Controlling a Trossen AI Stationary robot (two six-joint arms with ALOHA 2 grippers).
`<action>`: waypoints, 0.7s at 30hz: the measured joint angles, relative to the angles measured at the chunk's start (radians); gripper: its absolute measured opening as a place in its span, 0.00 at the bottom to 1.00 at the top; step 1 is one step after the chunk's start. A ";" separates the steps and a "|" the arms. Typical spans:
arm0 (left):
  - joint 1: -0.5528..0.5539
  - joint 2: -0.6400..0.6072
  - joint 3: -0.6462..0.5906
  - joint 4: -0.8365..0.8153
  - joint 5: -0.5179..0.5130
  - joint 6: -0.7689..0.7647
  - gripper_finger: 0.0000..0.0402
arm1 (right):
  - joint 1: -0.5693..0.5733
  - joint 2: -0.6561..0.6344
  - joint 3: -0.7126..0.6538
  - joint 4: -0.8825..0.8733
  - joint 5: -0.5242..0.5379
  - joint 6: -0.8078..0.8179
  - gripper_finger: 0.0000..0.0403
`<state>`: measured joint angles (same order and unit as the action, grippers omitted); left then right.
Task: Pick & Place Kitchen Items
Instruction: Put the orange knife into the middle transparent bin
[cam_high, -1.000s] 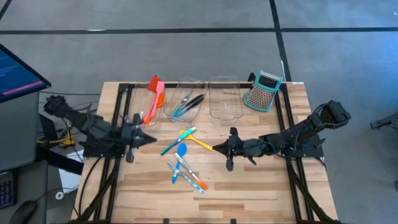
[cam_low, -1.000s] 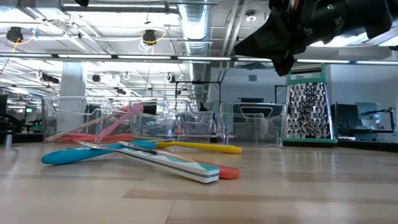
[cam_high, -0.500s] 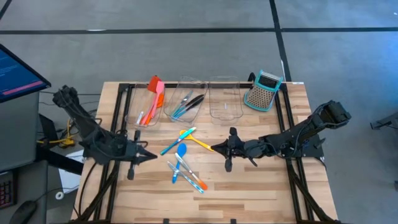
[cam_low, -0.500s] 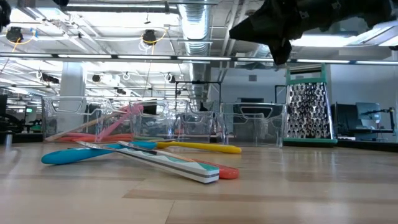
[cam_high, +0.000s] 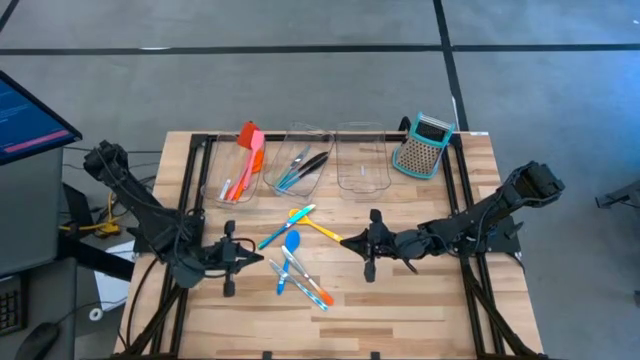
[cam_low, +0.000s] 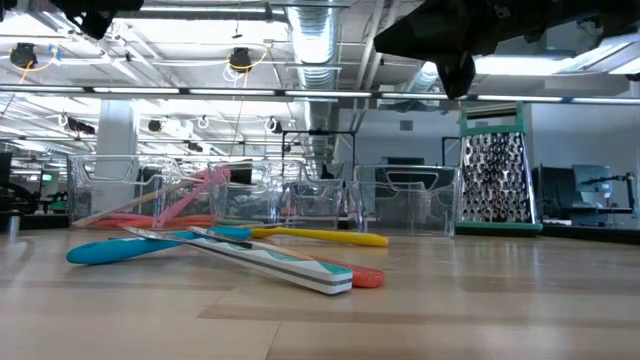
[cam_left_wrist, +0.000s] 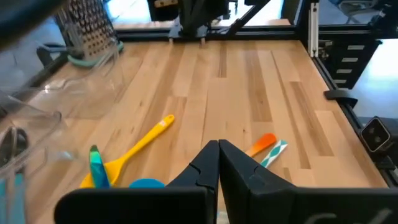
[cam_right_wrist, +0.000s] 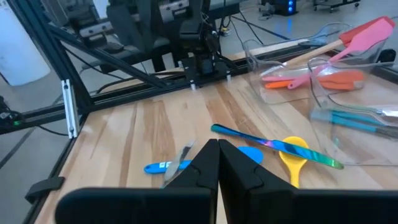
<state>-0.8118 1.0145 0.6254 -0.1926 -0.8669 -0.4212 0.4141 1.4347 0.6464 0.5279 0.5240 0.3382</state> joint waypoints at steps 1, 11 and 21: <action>0.006 0.008 0.000 0.000 0.000 -0.015 0.00 | 0.000 0.004 0.000 0.003 0.002 0.011 0.00; 0.012 0.029 -0.004 0.009 -0.017 -0.033 0.00 | -0.004 0.070 0.026 0.012 0.004 0.123 0.00; 0.018 -0.066 -0.196 0.202 -0.008 -0.049 0.00 | -0.017 0.261 0.303 -0.242 -0.107 0.160 0.00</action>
<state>-0.7940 0.9487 0.4293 0.0097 -0.8751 -0.4700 0.3971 1.6953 0.9496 0.2857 0.4174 0.4981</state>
